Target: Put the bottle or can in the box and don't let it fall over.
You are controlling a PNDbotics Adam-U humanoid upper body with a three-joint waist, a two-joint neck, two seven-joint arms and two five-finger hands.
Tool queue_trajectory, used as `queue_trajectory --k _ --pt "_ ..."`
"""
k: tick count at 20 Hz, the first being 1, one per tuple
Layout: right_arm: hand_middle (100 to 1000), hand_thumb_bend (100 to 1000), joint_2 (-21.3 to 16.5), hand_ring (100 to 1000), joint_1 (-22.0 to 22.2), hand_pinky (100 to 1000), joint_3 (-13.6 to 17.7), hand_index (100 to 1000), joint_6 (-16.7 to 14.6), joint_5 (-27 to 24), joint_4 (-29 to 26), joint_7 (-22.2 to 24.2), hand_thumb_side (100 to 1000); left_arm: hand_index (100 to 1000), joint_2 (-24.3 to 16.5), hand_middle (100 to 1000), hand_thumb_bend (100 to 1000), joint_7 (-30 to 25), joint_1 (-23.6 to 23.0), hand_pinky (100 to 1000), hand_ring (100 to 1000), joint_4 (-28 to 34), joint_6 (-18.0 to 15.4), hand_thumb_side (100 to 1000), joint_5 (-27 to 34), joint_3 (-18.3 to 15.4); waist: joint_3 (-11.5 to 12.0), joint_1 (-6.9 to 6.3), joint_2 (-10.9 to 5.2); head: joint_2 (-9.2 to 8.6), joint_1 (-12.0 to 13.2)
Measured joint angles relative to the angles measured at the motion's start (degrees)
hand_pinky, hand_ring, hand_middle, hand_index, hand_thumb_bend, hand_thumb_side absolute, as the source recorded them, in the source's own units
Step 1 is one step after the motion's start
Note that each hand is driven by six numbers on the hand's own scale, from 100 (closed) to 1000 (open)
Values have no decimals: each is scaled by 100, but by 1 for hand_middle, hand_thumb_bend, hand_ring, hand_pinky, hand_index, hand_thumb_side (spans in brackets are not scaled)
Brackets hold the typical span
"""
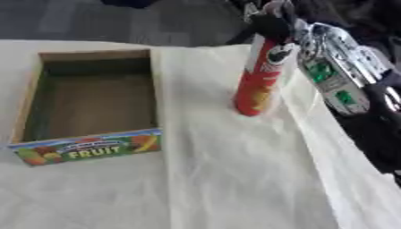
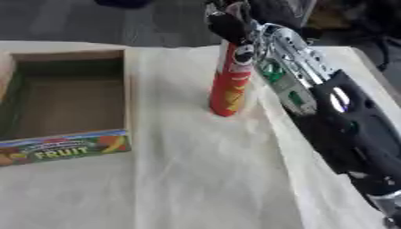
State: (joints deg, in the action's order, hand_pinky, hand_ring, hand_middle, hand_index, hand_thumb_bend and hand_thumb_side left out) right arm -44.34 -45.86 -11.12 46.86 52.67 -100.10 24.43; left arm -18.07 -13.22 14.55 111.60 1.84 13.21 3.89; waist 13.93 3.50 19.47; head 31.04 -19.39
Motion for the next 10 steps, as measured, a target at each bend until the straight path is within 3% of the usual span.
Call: queue_trajectory --k 10 --pt "982 100 -54 983 -51 902 -23 972 65 -105 106 -65 1000 811 0 845 173 6 13 520 876 0 11 854 -12 12 34 21 34 -50 -39"
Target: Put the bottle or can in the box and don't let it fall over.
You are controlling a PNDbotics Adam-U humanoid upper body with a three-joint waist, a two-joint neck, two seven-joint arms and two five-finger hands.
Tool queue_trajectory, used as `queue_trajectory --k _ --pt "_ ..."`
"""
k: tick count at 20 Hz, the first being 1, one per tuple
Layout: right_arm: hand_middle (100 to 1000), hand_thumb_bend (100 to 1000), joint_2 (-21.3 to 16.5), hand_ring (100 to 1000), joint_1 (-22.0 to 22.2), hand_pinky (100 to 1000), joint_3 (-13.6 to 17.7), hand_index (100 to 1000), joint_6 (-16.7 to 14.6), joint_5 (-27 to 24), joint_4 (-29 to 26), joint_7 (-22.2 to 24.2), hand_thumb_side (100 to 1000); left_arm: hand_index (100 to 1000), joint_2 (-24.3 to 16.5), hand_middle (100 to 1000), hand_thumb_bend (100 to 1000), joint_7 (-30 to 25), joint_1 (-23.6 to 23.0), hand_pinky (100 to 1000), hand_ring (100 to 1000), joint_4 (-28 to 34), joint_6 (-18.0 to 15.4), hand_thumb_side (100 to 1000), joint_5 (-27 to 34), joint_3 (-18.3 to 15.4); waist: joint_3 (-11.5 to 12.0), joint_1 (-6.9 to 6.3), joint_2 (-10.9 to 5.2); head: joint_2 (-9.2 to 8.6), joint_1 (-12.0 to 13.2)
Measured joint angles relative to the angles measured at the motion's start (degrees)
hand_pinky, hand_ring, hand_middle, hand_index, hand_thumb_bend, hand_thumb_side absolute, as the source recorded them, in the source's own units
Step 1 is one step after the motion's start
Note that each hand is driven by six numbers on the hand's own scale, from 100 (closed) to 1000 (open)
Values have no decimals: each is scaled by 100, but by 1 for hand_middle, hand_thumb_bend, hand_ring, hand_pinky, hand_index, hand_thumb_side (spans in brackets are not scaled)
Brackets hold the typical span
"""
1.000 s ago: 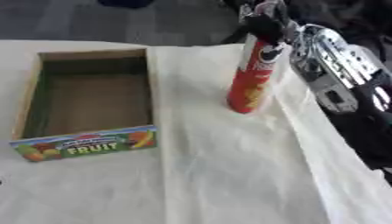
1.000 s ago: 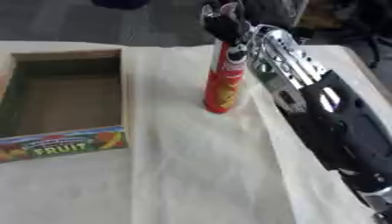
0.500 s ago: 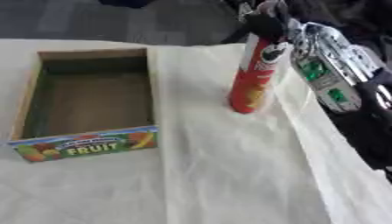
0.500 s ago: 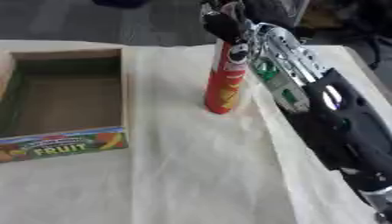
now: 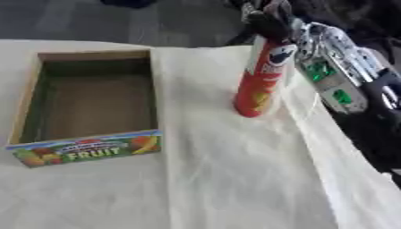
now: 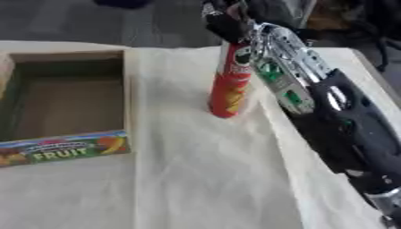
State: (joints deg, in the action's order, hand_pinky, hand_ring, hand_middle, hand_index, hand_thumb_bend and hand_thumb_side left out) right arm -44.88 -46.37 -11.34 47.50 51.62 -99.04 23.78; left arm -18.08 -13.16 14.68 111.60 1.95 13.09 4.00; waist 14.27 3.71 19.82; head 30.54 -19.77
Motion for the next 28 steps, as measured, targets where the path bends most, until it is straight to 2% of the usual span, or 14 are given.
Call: queue_trajectory --k 28 --pt "970 100 -75 961 -47 869 39 960 117 -200 208 -117 1000 809 -3 842 176 30 35 514 874 0 51 864 -52 34 5 29 57 -48 -39"
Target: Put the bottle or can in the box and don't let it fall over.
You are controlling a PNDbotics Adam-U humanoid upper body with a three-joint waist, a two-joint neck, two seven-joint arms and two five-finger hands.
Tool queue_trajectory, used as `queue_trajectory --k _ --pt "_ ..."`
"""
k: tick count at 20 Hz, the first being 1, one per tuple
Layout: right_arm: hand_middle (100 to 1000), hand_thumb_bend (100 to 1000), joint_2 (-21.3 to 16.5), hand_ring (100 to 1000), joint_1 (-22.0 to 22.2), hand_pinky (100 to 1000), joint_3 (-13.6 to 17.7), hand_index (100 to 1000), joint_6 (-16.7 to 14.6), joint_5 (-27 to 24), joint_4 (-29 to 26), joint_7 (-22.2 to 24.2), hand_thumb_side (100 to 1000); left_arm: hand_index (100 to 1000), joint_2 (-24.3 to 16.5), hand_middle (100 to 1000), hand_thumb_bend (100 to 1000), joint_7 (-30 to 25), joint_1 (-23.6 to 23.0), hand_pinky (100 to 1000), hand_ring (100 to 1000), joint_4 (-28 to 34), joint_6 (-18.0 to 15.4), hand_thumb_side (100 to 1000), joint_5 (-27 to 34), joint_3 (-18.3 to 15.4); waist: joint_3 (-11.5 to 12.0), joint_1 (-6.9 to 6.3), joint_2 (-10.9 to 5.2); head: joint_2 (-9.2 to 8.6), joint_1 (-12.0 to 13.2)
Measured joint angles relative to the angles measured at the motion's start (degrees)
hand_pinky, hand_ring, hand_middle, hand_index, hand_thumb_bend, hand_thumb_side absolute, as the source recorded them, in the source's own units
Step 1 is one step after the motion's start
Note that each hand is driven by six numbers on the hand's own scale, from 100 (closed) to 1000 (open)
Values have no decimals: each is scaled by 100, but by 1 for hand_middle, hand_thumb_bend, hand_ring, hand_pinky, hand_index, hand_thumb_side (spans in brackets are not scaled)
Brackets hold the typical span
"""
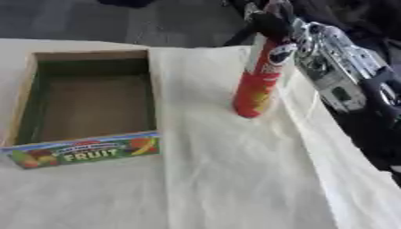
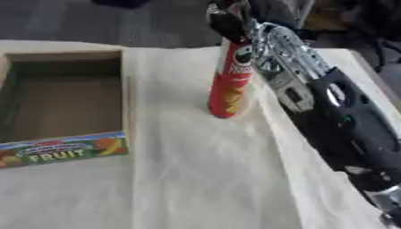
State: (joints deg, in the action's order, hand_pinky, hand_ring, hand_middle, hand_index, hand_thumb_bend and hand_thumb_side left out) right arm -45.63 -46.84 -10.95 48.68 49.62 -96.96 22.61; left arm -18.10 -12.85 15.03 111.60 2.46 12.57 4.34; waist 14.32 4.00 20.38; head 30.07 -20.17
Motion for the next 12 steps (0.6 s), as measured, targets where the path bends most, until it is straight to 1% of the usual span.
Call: queue_trajectory --k 3,5,6,12 --pt "980 100 0 950 3 836 0 966 23 2 4 -23 1000 808 0 842 176 5 0 513 874 0 5 863 0 0 -9 -6 0 0 1" --pt "963 100 0 944 5 828 1 965 37 8 10 -37 1000 808 0 842 176 9 0 513 874 0 9 863 0 0 -11 -11 0 0 2" --pt "932 100 0 926 5 811 5 964 39 11 20 -39 1000 808 0 842 176 10 0 513 874 0 10 864 0 0 -12 -11 0 0 2" --pt "927 100 0 900 7 759 15 949 35 58 36 -35 1000 808 0 842 178 2 0 512 875 0 23 868 -4 0 -10 -10 0 0 4"
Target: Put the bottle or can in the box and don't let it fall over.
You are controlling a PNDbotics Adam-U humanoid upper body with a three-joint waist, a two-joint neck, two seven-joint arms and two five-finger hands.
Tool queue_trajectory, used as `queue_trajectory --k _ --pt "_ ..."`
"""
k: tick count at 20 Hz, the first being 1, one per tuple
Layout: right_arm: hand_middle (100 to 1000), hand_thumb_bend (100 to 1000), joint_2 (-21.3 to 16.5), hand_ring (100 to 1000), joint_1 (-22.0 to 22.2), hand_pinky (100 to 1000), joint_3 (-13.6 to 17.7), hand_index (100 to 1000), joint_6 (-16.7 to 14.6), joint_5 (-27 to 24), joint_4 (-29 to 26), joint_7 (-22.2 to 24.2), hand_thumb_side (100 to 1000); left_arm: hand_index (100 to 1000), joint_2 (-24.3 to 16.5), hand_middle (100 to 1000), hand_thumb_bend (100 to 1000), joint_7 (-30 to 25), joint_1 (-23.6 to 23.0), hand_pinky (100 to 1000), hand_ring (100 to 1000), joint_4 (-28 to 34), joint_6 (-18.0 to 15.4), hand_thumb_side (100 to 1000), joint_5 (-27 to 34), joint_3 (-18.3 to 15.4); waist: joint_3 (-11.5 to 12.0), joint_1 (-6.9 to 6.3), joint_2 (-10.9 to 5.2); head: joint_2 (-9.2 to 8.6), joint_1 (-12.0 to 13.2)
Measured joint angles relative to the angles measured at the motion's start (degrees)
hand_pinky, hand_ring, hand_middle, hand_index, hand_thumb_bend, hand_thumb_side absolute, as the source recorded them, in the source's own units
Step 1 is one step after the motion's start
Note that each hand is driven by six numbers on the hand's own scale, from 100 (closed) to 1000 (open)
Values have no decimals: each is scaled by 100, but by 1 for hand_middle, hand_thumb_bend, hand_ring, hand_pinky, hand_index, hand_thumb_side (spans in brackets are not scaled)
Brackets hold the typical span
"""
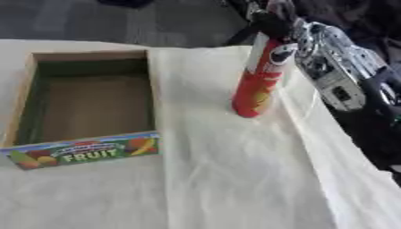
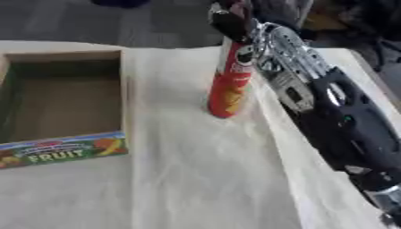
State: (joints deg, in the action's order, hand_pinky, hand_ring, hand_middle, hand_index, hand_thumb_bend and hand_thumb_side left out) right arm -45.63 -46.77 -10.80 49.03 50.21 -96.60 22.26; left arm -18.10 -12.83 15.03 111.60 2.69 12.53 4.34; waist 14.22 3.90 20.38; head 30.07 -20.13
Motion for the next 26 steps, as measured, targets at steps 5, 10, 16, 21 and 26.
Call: queue_trajectory --k 5,10,16,21,26 --pt "905 100 0 878 8 698 -3 936 -32 41 0 32 1000 808 0 841 178 4 0 512 875 0 13 870 -22 0 5 9 0 1 0" --pt "909 100 0 854 16 620 -1 932 -77 44 0 77 981 807 0 841 179 -4 -1 512 875 -1 28 870 -41 0 5 14 1 1 0" --pt "930 100 1 868 18 614 1 962 -87 -1 -2 87 928 806 0 841 179 -7 -1 512 875 -2 39 870 -42 0 5 14 1 2 0" --pt "899 100 1 842 19 577 3 956 -69 -125 -3 69 832 805 0 840 178 -3 -1 512 875 -2 48 870 -42 0 1 14 1 2 0" --pt "890 100 1 815 18 504 -1 963 -33 -300 -9 33 686 803 0 836 180 -3 -1 511 875 -3 55 871 -42 0 0 18 1 4 -1"
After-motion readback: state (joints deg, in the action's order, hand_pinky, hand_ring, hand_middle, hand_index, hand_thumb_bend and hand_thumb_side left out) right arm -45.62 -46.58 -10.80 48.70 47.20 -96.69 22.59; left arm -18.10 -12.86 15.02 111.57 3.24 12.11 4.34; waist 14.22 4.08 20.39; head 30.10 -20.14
